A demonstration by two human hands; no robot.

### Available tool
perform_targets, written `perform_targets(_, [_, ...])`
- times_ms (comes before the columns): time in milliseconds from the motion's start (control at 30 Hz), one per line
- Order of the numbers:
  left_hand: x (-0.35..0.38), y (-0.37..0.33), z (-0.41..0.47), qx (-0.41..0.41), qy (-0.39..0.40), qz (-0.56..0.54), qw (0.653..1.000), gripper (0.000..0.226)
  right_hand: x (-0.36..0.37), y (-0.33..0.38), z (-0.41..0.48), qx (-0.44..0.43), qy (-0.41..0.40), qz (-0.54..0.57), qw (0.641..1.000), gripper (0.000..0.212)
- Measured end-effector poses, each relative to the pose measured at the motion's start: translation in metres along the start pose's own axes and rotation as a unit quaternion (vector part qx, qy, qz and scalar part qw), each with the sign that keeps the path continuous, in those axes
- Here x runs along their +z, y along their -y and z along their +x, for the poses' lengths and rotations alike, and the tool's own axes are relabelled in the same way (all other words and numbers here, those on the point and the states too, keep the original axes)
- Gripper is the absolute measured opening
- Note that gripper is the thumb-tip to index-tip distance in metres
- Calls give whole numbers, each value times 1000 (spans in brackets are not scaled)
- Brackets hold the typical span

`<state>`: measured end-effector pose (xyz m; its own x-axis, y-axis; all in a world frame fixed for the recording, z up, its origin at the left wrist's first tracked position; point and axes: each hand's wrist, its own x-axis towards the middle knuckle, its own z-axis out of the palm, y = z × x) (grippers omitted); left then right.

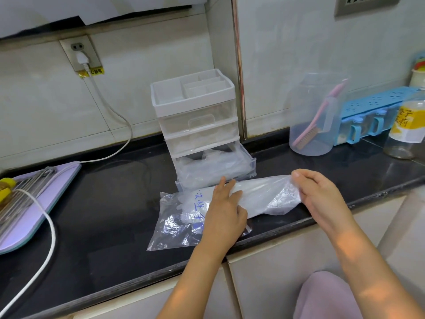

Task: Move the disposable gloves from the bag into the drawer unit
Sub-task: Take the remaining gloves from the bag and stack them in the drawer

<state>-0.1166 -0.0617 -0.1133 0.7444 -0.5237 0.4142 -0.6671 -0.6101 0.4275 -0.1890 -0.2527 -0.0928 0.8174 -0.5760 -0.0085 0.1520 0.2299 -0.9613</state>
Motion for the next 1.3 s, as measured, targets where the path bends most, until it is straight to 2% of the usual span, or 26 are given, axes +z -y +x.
perform_targets(133, [-2, -1, 2, 4, 7, -47, 999, 46, -7, 1, -3, 40, 27, 38, 998, 29])
perform_targets(267, [-4, -17, -1, 24, -1, -96, 995, 33, -11, -3, -6, 29, 52, 59, 996, 35])
perform_targets(300, [-3, -24, 0, 35, -3, -100, 994, 36, -13, -2, -6, 27, 63, 65, 996, 36])
perform_targets(400, [3, -41, 4, 56, 16, -73, 996, 51, -15, 0, -8, 18, 99, 57, 993, 43])
perform_targets(467, [9, -46, 6, 58, 12, -57, 997, 41, -15, 0, -9, 14, 108, 38, 993, 43])
perform_targets(567, [14, -47, 8, 25, 5, -60, 998, 14, -15, -2, -8, 10, 94, 21, 995, 41])
perform_targets(700, [10, -46, 9, -34, 23, -136, 990, 14, -11, -4, -7, -9, 58, -26, 998, 37])
perform_targets(800, [0, -45, 10, -102, 15, -234, 967, 14, -5, -5, -6, -37, 25, -114, 993, 38])
perform_targets(933, [-13, -38, 18, -172, -49, -352, 919, 11, 1, -11, -7, -77, 13, -200, 977, 37])
perform_targets(1033, [-25, -33, 25, -181, -92, -400, 894, 14, 6, -16, -9, -97, 10, -282, 955, 39])
perform_targets(1100, [-31, -31, 28, -173, -103, -412, 889, 15, 8, -13, -7, -96, 0, -342, 935, 36])
perform_targets(1167, [-34, -30, 29, -161, -102, -417, 889, 15, 7, -4, -4, -104, 0, -399, 911, 43])
perform_targets(1300, [-32, -30, 30, -127, -84, -402, 903, 17, 20, 31, 0, -216, 72, -430, 874, 68])
